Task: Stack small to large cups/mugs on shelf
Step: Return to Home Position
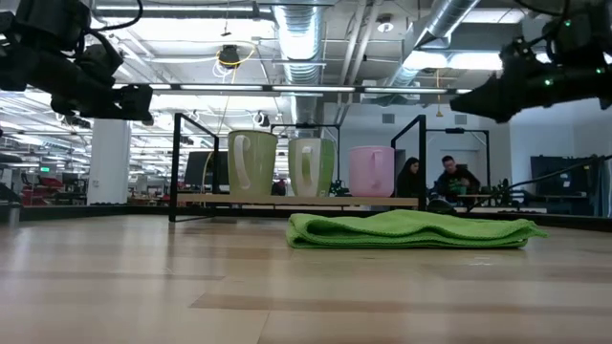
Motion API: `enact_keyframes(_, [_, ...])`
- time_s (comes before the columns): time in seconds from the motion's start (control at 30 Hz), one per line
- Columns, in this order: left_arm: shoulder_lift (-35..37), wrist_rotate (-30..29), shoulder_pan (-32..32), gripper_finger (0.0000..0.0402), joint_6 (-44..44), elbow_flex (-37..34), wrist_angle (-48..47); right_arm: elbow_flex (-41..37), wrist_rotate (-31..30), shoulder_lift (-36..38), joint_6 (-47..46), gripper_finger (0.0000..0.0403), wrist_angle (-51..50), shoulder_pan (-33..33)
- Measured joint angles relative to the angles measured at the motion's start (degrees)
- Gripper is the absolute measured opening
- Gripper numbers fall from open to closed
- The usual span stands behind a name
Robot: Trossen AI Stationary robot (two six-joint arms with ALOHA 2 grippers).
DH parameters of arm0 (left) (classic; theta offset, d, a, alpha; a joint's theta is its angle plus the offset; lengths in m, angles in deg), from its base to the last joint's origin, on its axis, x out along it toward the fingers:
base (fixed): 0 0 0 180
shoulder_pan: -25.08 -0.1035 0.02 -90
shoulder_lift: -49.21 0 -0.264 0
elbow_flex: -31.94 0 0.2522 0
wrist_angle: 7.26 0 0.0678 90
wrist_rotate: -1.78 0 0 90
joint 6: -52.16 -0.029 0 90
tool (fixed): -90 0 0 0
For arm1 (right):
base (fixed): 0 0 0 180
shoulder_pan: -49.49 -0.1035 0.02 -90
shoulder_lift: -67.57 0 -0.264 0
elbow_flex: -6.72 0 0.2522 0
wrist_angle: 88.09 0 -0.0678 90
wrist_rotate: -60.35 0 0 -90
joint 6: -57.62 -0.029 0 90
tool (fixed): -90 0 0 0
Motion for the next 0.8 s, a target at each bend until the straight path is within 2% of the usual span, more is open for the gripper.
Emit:
enact_keyframes(0.33, [1.6, -1.0, -0.1, 0.0247, 1.0, 0.0, -2.7, -4.7, 0.1, 12.1, -3.2, 0.0177, -2.1, 0.8])
enact_keyframes(0.47, [5.8, -1.1, -0.1, 0.0247, 2.9, 0.0, -7.4, -5.6, 0.0, 17.0, -3.7, 0.0177, -6.2, 0.8])
enact_keyframes(0.7, [17.6, -0.7, 0.0, 0.0247, 3.3, 0.0, -15.4, -5.5, 0.0, 25.1, -3.7, 0.0177, -13.6, 0.8])
enact_keyframes(0.8, [17.0, -0.1, 0.0, 0.0247, 3.2, 0.0, -16.2, -5.5, 0.1, 27.6, -3.7, 0.0177, -15.8, 0.8])
